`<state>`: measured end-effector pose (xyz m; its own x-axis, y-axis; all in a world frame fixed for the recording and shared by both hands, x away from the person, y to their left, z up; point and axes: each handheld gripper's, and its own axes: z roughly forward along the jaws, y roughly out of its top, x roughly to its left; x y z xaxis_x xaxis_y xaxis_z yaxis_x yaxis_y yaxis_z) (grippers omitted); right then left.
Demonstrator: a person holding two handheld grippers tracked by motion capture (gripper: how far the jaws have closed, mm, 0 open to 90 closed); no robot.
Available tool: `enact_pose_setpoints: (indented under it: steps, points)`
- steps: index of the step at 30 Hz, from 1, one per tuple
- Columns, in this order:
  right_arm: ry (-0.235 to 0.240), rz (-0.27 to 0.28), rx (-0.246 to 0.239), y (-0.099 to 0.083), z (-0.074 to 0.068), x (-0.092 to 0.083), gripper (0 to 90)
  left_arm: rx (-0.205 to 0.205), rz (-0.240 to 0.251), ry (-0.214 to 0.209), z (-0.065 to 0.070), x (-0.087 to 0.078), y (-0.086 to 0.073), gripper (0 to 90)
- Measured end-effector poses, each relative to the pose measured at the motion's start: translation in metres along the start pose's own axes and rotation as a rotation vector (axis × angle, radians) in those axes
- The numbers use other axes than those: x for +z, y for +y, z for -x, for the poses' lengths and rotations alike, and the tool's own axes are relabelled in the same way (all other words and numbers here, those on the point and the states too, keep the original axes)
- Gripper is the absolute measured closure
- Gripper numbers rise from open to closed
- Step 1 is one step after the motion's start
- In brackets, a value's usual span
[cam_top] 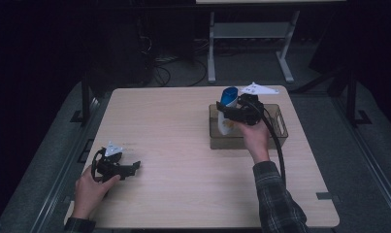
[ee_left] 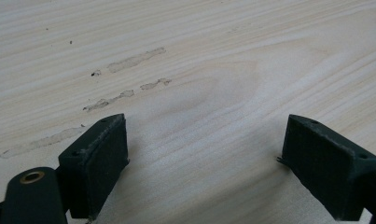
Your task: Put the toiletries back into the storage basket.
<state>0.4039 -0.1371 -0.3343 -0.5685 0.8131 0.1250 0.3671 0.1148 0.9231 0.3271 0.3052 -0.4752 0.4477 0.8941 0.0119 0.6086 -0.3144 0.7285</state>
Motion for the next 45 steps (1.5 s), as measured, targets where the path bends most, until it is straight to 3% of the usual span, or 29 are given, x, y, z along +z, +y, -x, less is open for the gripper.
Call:
enact_pose_setpoints:
  steps: [18,27,45]
  points:
    - [-0.005,-0.058,0.027,-0.032,-0.002,0.032,34.3,0.0,0.001,-0.001,0.0,0.0,0.0,13.0]
    - [0.006,-0.076,0.033,-0.047,-0.001,0.037,34.3,-0.001,0.0,-0.001,0.0,0.0,0.0,13.0]
    - [0.026,-0.088,0.019,-0.054,-0.006,0.039,34.0,0.0,0.0,-0.002,0.0,0.0,0.0,13.0]
